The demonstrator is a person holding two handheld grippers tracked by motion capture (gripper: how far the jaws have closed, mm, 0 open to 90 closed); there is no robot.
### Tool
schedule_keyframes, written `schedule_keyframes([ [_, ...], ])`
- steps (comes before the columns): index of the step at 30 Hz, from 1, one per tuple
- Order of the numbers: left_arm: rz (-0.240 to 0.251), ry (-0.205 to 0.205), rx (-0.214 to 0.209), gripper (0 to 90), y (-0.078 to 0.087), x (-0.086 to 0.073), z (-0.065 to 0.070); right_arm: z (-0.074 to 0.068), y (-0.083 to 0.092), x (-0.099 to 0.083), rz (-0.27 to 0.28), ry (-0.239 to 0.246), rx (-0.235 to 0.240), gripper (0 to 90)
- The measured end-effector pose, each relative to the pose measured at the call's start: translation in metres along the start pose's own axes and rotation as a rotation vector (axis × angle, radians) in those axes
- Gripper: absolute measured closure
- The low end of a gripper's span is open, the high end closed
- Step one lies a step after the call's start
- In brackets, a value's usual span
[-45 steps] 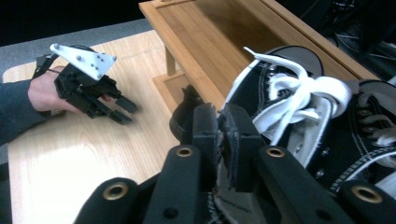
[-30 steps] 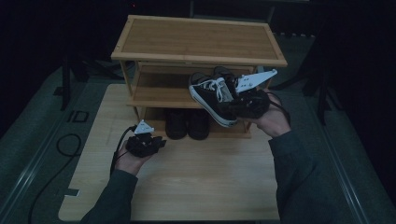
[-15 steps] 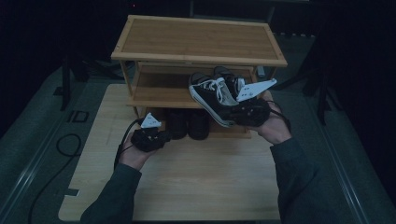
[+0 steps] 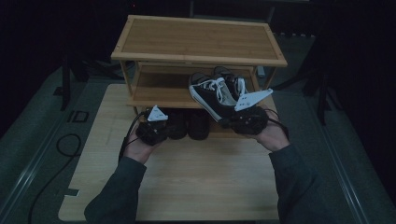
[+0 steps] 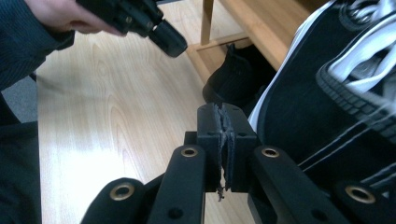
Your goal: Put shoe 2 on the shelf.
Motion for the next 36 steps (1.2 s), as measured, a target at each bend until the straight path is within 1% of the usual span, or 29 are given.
schedule_keyframes([
  [3,-0.004,-0.012,0.004,90.0,-0.002,0.004,0.002,0.0,-0.001,-0.001,-0.002,0.0,0.0,86.1],
  [5,-0.001,-0.021,0.006,90.0,-0.005,0.011,0.004,-0.001,-0.005,-0.006,-0.01,-0.006,-0.003,86.1],
  [9,0.011,-0.032,0.015,90.0,-0.008,0.022,0.004,-0.002,-0.009,-0.012,-0.019,-0.014,0.002,86.2],
  [11,0.016,-0.029,0.018,90.0,-0.009,0.028,0.004,-0.002,-0.011,-0.015,-0.019,-0.021,0.003,85.9],
  [14,0.017,-0.044,0.026,90.0,-0.011,0.037,0.003,-0.002,-0.013,-0.02,-0.018,-0.032,0.014,85.7],
  [20,0.01,-0.061,0.054,90.0,-0.016,0.055,-0.001,-0.002,-0.019,-0.03,-0.025,-0.041,0.025,84.9],
  [22,0.015,-0.063,0.063,90.0,-0.017,0.061,-0.002,-0.002,-0.02,-0.032,-0.028,-0.043,0.03,84.5],
  [26,0.015,-0.069,0.074,90.0,-0.02,0.071,-0.005,-0.001,-0.021,-0.037,-0.033,-0.051,0.034,84.5],
  [27,0.015,-0.069,0.074,90.0,-0.02,0.071,-0.005,-0.001,-0.021,-0.037,-0.033,-0.051,0.034,84.5],
  [29,0.019,-0.069,0.074,90.0,-0.024,0.081,-0.008,-0.002,-0.022,-0.039,-0.045,-0.047,0.033,84.5],
  [33,0.015,-0.075,0.079,90.0,-0.028,0.087,-0.009,-0.002,-0.022,-0.04,-0.044,-0.047,0.034,84.6],
  [34,0.007,-0.079,0.089,90.0,-0.033,0.094,-0.011,-0.001,-0.022,-0.04,-0.042,-0.046,0.034,84.6],
  [36,-0.002,-0.073,0.095,90.0,-0.038,0.1,-0.014,0.0,-0.02,-0.042,-0.049,-0.05,0.03,84.5],
])
Point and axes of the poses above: each handheld gripper's, and its own axes: y roughly backward along the jaws, x roughly out of its top, z roughly to its right, the point moved 3 cm from there along -y, roughly forward along the jaws, and after that the axes turned 4 degrees about -y, right-handed, at the moved point
